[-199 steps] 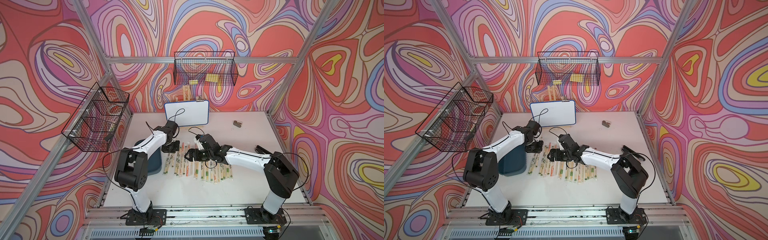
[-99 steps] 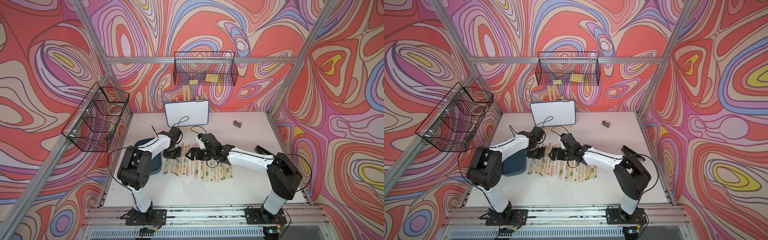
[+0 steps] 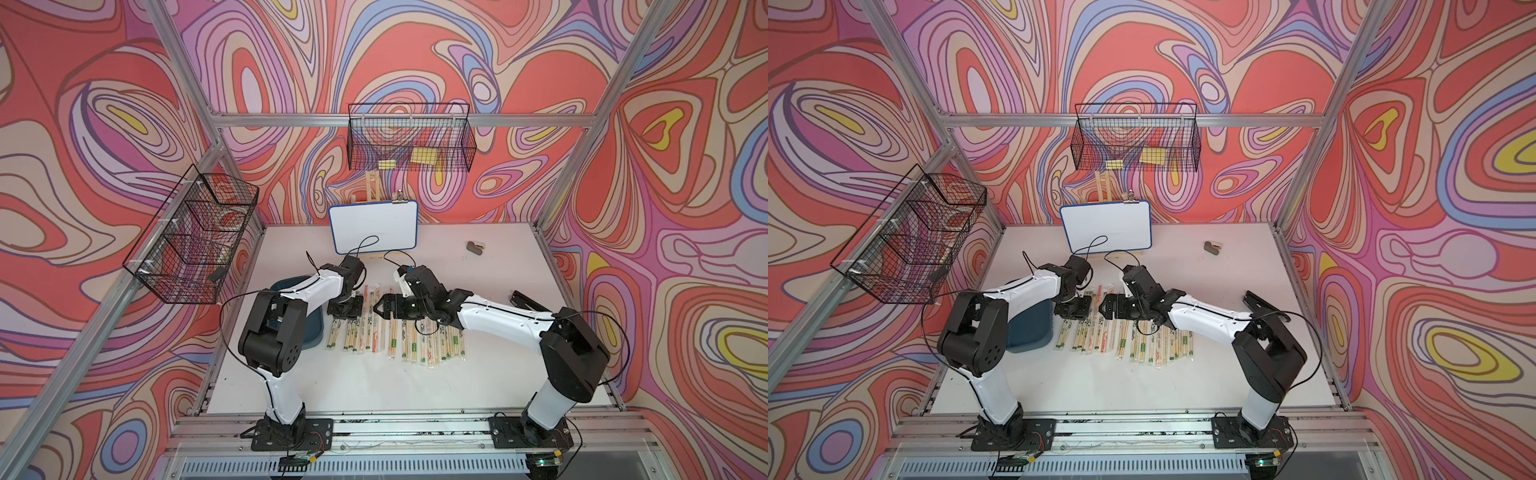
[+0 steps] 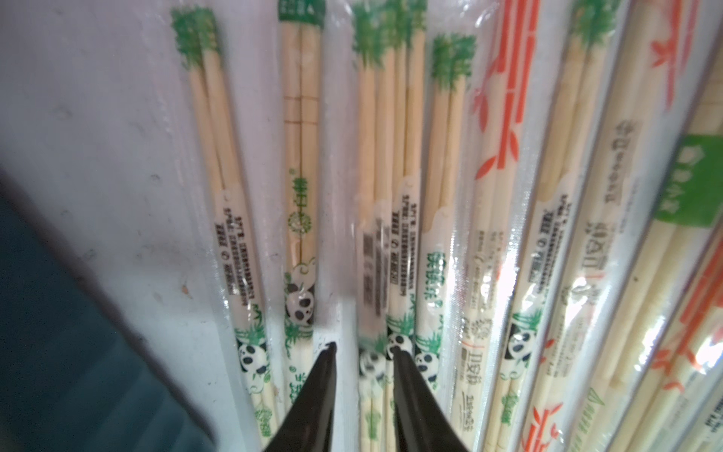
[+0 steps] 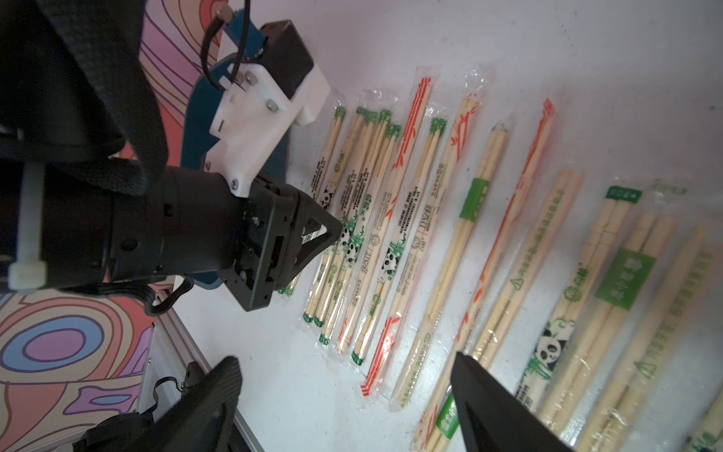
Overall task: Take the paired disposable chopsticks out of the storage box
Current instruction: Place the paired disposable chopsticks at the center of the board, then reset both arms
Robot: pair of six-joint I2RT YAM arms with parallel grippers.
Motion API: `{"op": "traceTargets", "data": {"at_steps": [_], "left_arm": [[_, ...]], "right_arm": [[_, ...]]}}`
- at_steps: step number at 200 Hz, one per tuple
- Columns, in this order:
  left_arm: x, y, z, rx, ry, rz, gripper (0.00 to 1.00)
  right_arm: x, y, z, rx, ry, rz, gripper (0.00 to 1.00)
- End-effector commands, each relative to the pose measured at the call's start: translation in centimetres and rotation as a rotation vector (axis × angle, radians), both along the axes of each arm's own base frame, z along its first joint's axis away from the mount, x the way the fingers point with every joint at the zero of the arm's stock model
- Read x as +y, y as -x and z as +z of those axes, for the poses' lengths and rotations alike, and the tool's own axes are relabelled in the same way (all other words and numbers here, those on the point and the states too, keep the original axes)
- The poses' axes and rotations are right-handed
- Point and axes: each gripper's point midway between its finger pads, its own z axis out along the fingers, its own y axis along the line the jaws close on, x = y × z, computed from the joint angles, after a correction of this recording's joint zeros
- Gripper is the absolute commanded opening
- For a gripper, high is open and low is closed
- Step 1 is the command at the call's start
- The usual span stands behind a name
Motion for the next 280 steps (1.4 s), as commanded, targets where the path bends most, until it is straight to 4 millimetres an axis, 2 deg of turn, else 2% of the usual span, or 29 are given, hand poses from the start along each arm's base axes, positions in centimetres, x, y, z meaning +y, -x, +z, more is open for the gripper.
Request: {"op": "traceTargets", "data": {"at_steps": [1,26,43,65,95,98,102,106,138,174,206,236,262,266,280], "left_arm": [[-0.3,0.0,1.8,-0.036,0.012,-0.008,0.42],[-0.3,0.0,3.2,-0.061,0.019,-0.01,0.45],[-0.3,-0.1,5.1,-0.108,0.037,-0.005,0.5],[-0.3,-0.1,8.3,-0.192,0.069,0.007,0.66],[0.7,0.0,12.5,-0.325,0.074,0.036,0.89],[0.8,0.0,12.8,-0.338,0.072,0.039,0.91],[1.0,0.1,13.3,-0.358,0.068,0.043,0.98],[1.4,0.0,13.7,-0.379,0.06,0.051,1.0],[4.4,-0.3,16.5,-0.568,-0.042,0.115,1.0],[7.7,-0.5,18.9,-0.819,-0.131,0.19,1.0],[10.0,-0.3,21.1,-1.064,-0.159,0.242,1.0],[12.3,0.5,21.8,-1.232,-0.269,0.269,1.0],[14.8,1.0,20.8,-1.245,-0.271,0.34,1.0],[14.9,1.2,18.9,-1.206,-0.266,0.317,1.0],[15.5,1.2,17.1,-1.168,-0.253,0.309,1.0]], "right_arm": [[-0.7,0.0,0.6,-0.011,0.006,-0.014,0.89],[-0.8,0.1,1.1,-0.016,0.007,-0.016,0.9],[-1.1,0.0,1.6,-0.03,0.015,-0.025,0.91],[-2.2,-0.5,2.8,-0.073,0.063,-0.051,0.94],[-5.0,-1.6,5.2,-0.185,0.172,-0.114,0.98],[-5.4,-1.7,5.5,-0.195,0.184,-0.122,0.98],[-5.9,-1.9,5.9,-0.211,0.203,-0.134,0.98],[-6.6,-2.1,6.3,-0.228,0.222,-0.15,0.98],[-11.7,-3.6,9.4,-0.371,0.343,-0.287,0.98],[-18.2,-5.4,11.6,-0.492,0.386,-0.478,0.98],[-24.0,-7.4,11.6,-0.53,0.415,-0.622,0.98],[-28.5,-9.5,9.3,-0.557,0.531,-0.672,0.98],[-32.3,-10.8,6.8,-0.527,0.607,-0.731,0.98],[-32.9,-10.9,6.4,-0.529,0.608,-0.747,0.98],[-34.7,-10.9,5.5,-0.55,0.605,-0.774,0.98]]}}
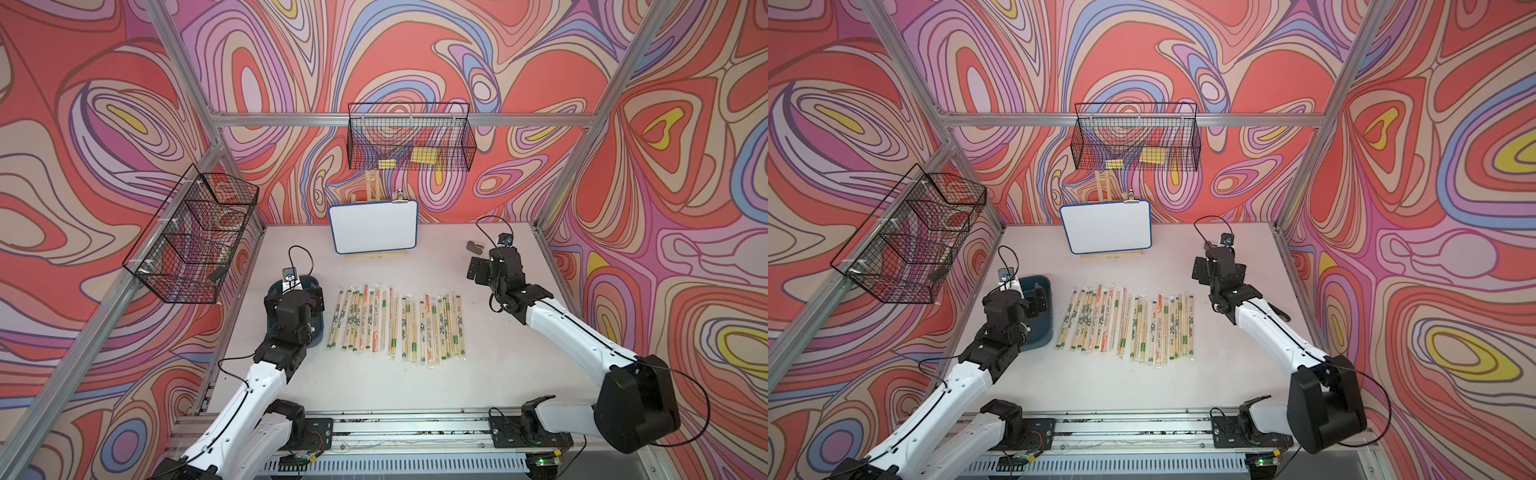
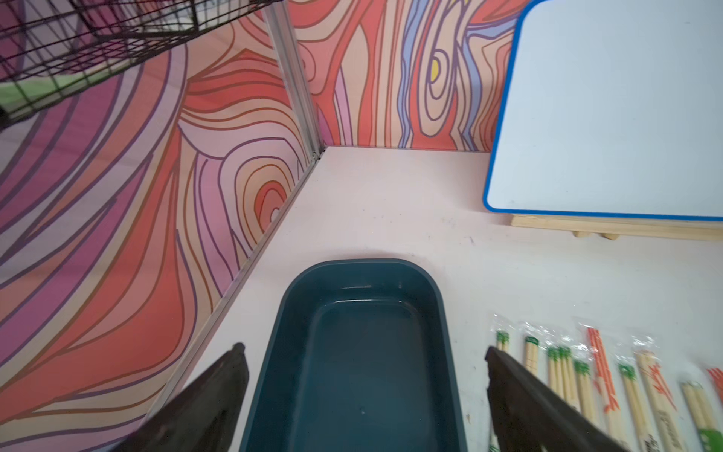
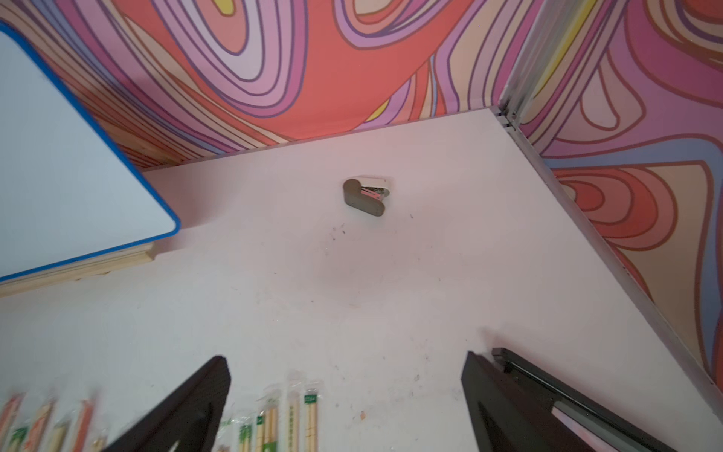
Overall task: Take the paired disposable chopsticks out of the storage box
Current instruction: Reset both arms
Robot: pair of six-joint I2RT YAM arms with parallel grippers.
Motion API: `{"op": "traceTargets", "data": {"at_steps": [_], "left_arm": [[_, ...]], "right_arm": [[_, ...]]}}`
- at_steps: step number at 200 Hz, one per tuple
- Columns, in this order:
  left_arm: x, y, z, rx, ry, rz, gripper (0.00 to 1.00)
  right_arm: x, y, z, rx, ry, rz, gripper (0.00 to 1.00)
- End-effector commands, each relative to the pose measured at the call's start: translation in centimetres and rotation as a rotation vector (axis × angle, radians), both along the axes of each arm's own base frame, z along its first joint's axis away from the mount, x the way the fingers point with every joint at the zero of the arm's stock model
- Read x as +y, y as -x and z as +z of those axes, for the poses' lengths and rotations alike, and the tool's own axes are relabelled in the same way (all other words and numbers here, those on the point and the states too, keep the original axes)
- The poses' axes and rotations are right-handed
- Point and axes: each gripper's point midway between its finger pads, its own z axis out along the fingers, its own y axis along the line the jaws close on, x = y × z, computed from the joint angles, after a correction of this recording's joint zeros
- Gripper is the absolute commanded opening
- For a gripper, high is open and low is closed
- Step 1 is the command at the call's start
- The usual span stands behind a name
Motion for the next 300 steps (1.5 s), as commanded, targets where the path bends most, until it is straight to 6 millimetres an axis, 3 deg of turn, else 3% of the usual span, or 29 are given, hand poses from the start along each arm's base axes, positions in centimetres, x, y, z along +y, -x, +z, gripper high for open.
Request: {"op": "traceTargets", "data": {"at_steps": [1,36,67,84,105,114,129,142,153,162,215,250,300], "left_arm": [[1.1,-0.3,-0.3,-0.044,0.009,-0.003,1.0],[3.5,-0.3,-4.0,0.035,0.064,0.045,1.0],[3.5,-0.9,-5.7,0.026,0.054,0.014,1.0],[3.7,-1.1,-6.7,0.021,0.069,0.014,1.0],[3.7,-1.5,-7.7,0.006,0.082,0.007,1.0],[3.7,-1.8,-8.0,0.001,0.087,0.004,1.0],[3.4,-2.5,-8.6,0.002,0.105,-0.013,1.0],[2.5,-3.4,-8.8,-0.027,0.131,-0.061,1.0],[2.1,-4.0,-8.6,-0.057,0.141,-0.085,1.0],[2.0,-4.6,-8.6,-0.067,0.144,-0.097,1.0],[0.0,-6.6,-11.2,-0.038,0.129,-0.226,1.0],[-1.6,-7.9,-11.7,0.02,0.134,-0.326,1.0],[-1.7,-8.1,-11.7,0.031,0.131,-0.326,1.0]], "right_arm": [[-2.9,-0.7,-0.5,-0.07,0.046,-0.035,0.98],[-6.7,0.2,-2.2,-0.104,0.167,-0.074,0.98],[-8.9,0.8,-3.7,-0.16,0.169,-0.111,0.98],[-7.7,-0.1,-3.5,-0.218,0.127,-0.045,0.98],[-6.7,-1.2,-6.0,-0.216,0.104,0.008,0.98],[-6.6,-1.1,-7.2,-0.229,0.097,0.012,0.98],[-6.2,-1.2,-6.8,-0.29,0.107,0.04,0.98],[-5.7,-1.1,-8.5,-0.285,0.102,0.068,0.98],[-5.5,-1.0,-8.4,-0.351,0.118,0.088,0.98],[-5.2,-0.9,-9.1,-0.301,0.101,0.098,0.98],[-5.2,-2.3,-9.7,-0.248,0.081,0.119,0.98],[-5.4,-2.2,-9.7,-0.252,0.082,0.113,0.98],[-5.4,-2.3,-9.6,-0.253,0.081,0.114,0.98]]}}
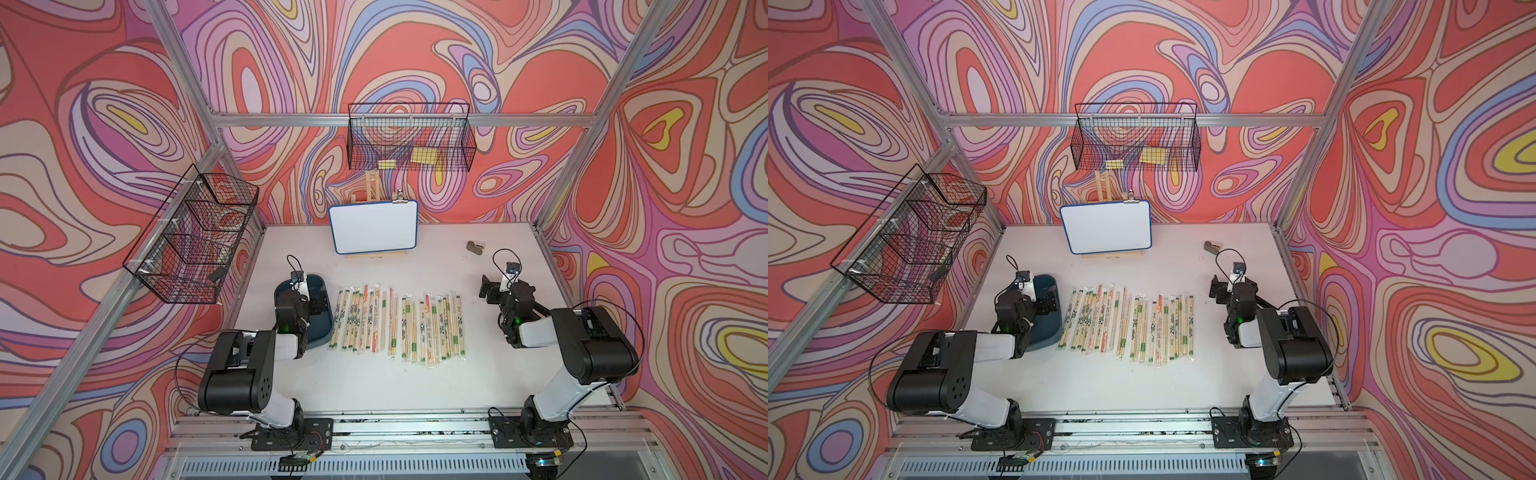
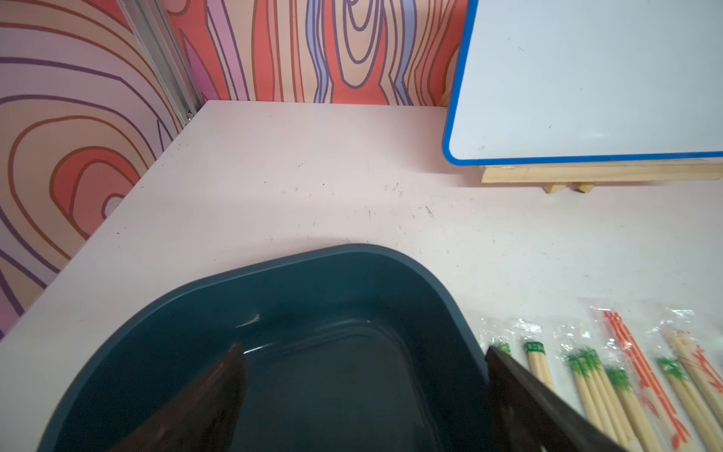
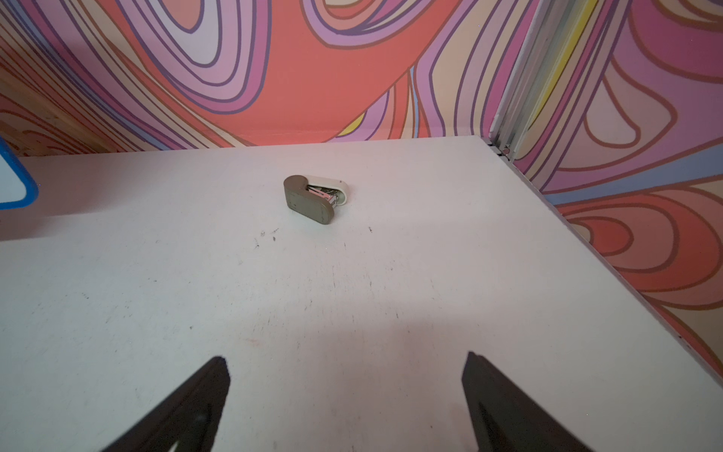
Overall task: Take the paired disposable chopsticks out of the storage box
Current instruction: Reset both arms
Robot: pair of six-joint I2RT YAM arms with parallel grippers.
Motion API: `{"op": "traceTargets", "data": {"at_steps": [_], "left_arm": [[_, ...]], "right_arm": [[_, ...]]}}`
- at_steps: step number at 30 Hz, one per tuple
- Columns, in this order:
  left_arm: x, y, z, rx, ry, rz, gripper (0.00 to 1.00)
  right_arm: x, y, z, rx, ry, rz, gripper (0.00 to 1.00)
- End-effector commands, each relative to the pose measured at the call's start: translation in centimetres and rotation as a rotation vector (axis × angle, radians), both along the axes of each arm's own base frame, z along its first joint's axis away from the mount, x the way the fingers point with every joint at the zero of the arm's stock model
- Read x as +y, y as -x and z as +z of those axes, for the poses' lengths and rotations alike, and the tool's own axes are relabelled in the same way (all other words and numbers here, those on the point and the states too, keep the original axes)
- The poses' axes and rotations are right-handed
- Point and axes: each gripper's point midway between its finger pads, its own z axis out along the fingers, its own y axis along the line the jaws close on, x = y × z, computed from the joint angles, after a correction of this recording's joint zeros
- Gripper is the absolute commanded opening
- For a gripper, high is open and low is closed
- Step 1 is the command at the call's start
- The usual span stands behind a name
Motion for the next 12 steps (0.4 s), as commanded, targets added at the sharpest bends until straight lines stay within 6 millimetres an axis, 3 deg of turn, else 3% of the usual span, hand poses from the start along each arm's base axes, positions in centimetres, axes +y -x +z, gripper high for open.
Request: {"op": "traceTargets", "data": {"at_steps": [1,12], "left_arm": [[-0.38,-0.08,-0.39,0.016,-0.009,-0.029,1.0],[-0.46,-0.05,-0.37,0.016,-0.025,-0.023,1.0]], "right_arm": [[-0.1,-0.2,0.41,-0.013,-0.004,0.0,0.98],[-0.14,-0.31,0.33,-0.006,-0.019,0.015,0.98]]}}
